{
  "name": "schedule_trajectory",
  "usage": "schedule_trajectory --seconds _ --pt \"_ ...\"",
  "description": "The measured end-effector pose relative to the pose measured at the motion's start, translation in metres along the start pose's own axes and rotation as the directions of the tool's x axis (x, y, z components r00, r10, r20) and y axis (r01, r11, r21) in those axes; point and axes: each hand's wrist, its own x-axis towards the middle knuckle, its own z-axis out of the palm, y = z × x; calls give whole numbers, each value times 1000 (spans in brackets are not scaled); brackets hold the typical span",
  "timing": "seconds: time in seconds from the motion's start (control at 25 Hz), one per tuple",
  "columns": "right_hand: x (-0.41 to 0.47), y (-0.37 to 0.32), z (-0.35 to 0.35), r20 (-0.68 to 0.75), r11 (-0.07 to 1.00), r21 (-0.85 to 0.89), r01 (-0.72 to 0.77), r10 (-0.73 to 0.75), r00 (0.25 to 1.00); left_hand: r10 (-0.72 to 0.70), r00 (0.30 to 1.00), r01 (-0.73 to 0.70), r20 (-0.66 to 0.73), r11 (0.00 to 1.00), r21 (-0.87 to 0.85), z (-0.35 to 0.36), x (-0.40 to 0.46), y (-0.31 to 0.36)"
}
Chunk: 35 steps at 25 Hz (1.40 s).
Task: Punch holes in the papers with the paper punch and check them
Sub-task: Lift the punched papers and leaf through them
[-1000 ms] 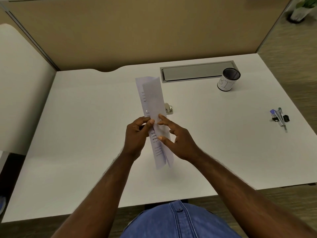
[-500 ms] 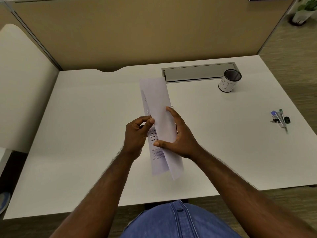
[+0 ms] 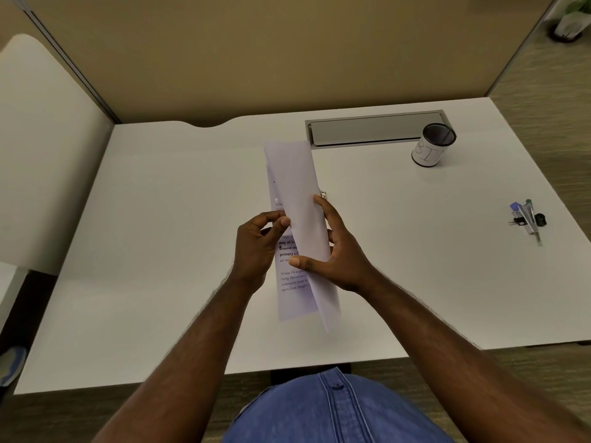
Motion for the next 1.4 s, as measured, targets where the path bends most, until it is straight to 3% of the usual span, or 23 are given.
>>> schedule_trajectory --seconds 0.56,0.64,0.76,0.88,1.12,1.28,1.4 --pt "2 7 2 19 1000 25 -1 1 1000 -44 999 45 -24 999 30 -6 1 -4" --pt "4 13 -1 25 995 100 6 -9 1000 -48 999 49 -22 998 34 -9 2 -5" --pt "7 25 -11 -115 947 317 -47 87 989 -59 998 59 29 998 20 -20 6 0" --pt "13 35 -26 -315 945 311 -97 199 928 -60 992 60 111 998 9 -36 12 8" --pt "25 22 -56 -251 953 304 8 72 965 -69 981 80 184 995 -52 -51 31 21" --pt "32 17 -62 -322 965 261 37 51 945 -73 973 86 217 995 -49 -51 37 20" --pt "33 18 -62 -359 980 194 48 26 933 11 981 -8 192 1000 -14 -46 39 25"
